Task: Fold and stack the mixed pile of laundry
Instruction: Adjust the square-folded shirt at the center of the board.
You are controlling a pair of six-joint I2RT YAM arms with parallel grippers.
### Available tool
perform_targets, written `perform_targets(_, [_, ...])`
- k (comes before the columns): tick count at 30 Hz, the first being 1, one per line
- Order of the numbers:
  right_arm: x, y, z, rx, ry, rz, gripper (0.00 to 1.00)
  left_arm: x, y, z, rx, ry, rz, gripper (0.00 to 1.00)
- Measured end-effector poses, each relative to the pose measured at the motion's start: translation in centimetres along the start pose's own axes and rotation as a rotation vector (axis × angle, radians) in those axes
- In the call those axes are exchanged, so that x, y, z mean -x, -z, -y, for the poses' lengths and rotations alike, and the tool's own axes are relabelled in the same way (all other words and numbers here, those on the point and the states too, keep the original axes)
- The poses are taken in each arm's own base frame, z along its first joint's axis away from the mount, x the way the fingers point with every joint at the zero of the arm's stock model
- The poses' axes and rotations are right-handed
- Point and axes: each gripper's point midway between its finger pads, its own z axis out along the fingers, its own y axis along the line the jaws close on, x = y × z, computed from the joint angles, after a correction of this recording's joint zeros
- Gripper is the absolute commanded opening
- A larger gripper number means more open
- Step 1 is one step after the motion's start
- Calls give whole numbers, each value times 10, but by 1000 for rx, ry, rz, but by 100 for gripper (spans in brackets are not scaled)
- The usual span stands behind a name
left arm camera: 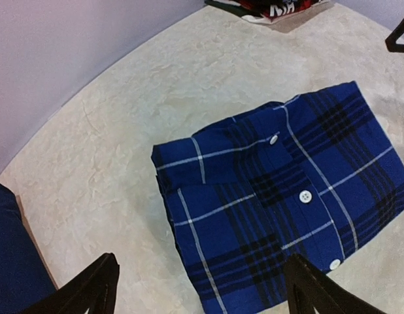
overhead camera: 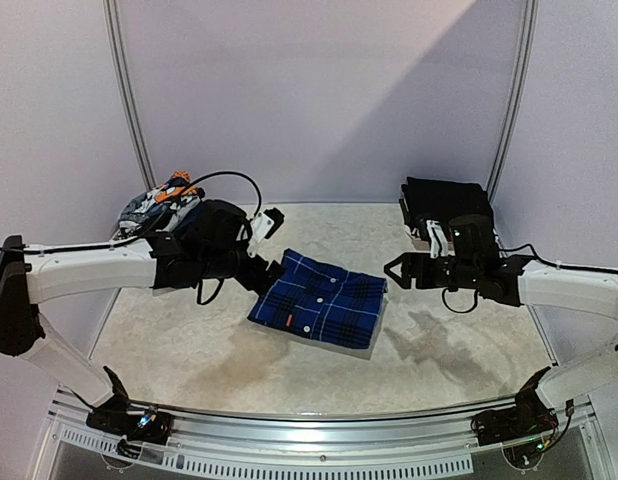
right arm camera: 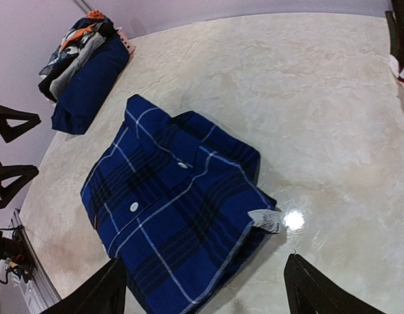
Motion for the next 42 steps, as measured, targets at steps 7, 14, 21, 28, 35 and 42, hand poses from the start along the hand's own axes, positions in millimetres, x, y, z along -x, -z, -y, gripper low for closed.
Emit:
perform_targets(7, [-24, -9, -37, 91, 69, -55, 84, -31, 5, 27, -73, 16, -55, 82])
perform_targets(14, [-50, -16, -68, 183, 114, -124, 79, -54, 6, 49, -134, 16, -102, 67])
perform_targets(21, [-83, -22, -91, 263, 156, -215, 69, -67, 8, 61, -184, 31, -134, 60])
perform_targets(28, [-114, -37, -96, 287, 167, -313, 52, -81, 4, 70, -216, 53, -148, 57])
perform_targets(35, [-113, -51, -103, 313, 159, -314, 39, -80, -23, 79, -222, 61, -144, 55])
perform_targets(42, [-129, -71, -90, 272, 150, -353, 37, -87, -51, 80, -210, 68, -161, 54])
